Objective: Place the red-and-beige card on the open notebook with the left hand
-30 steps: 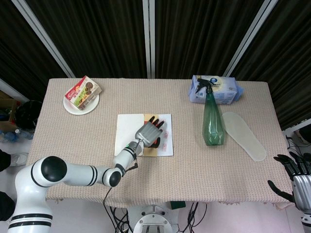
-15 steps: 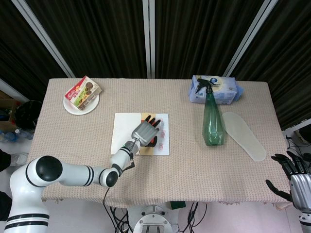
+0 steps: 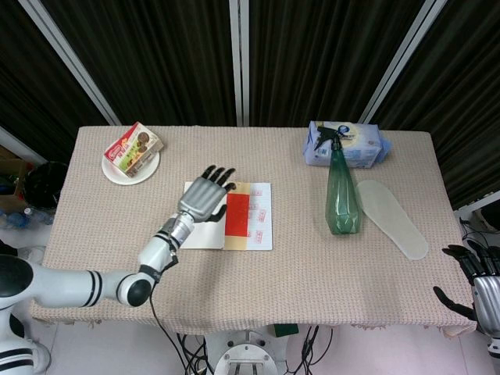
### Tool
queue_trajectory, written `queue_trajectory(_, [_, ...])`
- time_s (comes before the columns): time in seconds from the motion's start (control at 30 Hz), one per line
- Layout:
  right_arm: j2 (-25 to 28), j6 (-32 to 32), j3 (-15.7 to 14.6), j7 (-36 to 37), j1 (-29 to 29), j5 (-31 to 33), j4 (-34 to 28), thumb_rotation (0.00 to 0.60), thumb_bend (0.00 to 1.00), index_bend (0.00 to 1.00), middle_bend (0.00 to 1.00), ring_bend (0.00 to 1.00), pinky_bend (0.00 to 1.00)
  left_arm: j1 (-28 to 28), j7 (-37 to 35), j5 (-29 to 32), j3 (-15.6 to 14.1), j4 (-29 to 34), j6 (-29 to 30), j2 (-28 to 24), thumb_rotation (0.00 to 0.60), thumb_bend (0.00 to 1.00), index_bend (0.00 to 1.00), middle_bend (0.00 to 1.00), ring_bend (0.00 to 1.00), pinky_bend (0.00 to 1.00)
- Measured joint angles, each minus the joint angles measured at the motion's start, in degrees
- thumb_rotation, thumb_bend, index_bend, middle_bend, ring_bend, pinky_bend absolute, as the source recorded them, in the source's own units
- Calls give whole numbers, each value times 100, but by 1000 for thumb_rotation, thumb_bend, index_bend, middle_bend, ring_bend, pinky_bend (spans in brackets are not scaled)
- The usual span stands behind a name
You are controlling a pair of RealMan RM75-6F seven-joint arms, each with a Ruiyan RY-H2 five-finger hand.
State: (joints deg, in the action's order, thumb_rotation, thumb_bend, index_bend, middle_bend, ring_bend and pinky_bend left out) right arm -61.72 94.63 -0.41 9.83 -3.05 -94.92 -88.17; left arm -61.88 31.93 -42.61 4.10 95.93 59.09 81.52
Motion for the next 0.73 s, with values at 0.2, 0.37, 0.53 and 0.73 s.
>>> queue_trajectory(0.2, [268,-329,29,147,158,126,-38,600,84,203,153,86,147,1307,-538,-1096,-391,374,1556,-820,470,132,222,45,10,49])
queue_trajectory(0.37, [227,-210,134,128,250,28,70,600,100,200,153,86,145,2427,-980,-1884,-929,490,2550,-1393,600,136,222,42,10,48])
queue_trajectory(0.53, [149,-241,119,49,307,-64,89,600,101,138,123,70,130,3468,-1495,-2566,-1468,540,3244,-1768,600,137,222,41,10,47])
queue_trajectory(0.73, [-6,-252,78,-79,357,-185,150,600,101,132,119,64,123,4385,-2068,-3310,-1860,459,3637,-1872,600,138,215,41,10,47])
